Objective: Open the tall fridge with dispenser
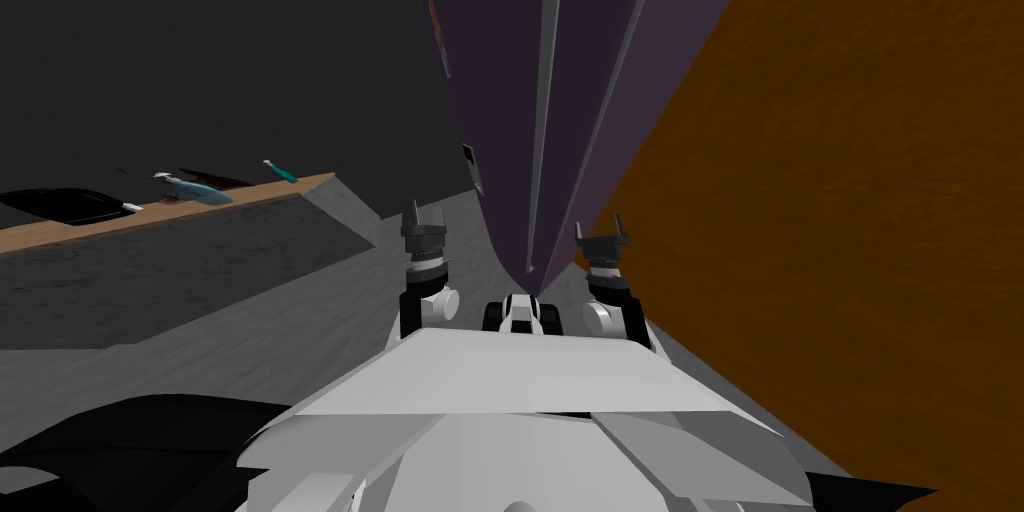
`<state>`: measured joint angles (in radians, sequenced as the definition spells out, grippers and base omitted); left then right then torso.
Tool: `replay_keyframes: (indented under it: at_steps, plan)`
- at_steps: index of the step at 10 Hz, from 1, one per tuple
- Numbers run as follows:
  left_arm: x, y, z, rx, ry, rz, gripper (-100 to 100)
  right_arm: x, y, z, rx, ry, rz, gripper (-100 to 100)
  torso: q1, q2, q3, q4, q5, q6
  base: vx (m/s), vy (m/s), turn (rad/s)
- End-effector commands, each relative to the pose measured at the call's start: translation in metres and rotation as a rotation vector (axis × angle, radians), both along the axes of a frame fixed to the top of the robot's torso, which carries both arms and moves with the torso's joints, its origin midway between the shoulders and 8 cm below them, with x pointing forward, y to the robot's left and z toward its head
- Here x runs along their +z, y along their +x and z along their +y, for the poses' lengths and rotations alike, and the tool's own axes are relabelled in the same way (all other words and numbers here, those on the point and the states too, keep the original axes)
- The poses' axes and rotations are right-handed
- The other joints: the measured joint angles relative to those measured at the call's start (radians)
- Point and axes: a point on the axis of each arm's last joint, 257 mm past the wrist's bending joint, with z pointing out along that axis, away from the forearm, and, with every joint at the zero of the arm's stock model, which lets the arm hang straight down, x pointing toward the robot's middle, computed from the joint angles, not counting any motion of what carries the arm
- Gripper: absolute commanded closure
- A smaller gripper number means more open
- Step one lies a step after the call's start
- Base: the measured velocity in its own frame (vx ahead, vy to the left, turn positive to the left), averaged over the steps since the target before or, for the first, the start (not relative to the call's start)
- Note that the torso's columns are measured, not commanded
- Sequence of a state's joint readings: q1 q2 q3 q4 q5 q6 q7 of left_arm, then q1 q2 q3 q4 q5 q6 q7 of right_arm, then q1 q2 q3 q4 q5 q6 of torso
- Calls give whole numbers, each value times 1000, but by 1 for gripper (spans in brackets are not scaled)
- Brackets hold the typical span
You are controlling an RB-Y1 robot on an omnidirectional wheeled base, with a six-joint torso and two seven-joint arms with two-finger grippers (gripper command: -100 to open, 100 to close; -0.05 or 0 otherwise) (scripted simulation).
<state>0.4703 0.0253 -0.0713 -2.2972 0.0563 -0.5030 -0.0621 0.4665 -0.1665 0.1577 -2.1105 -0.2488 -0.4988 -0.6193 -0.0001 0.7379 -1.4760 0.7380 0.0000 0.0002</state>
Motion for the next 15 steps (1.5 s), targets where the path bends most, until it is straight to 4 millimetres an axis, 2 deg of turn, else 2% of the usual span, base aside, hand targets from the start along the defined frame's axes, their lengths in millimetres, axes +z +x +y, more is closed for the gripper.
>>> replay_keyframes:
  at_steps: [1, 15]
  plan:
    - [0, 0, 0, 0, 0, 0, 0, -5, 1, 2, 55, 105, 4, -100, 0, 0, 0, 0, 0, 0, -4, 4, 40]
    - [0, 0, 0, 0, 0, 0, 0, -35, 14, 30, 382, 701, 32, -100, 4, -4, -3, 0, 2, -3, -8, -4, 48]
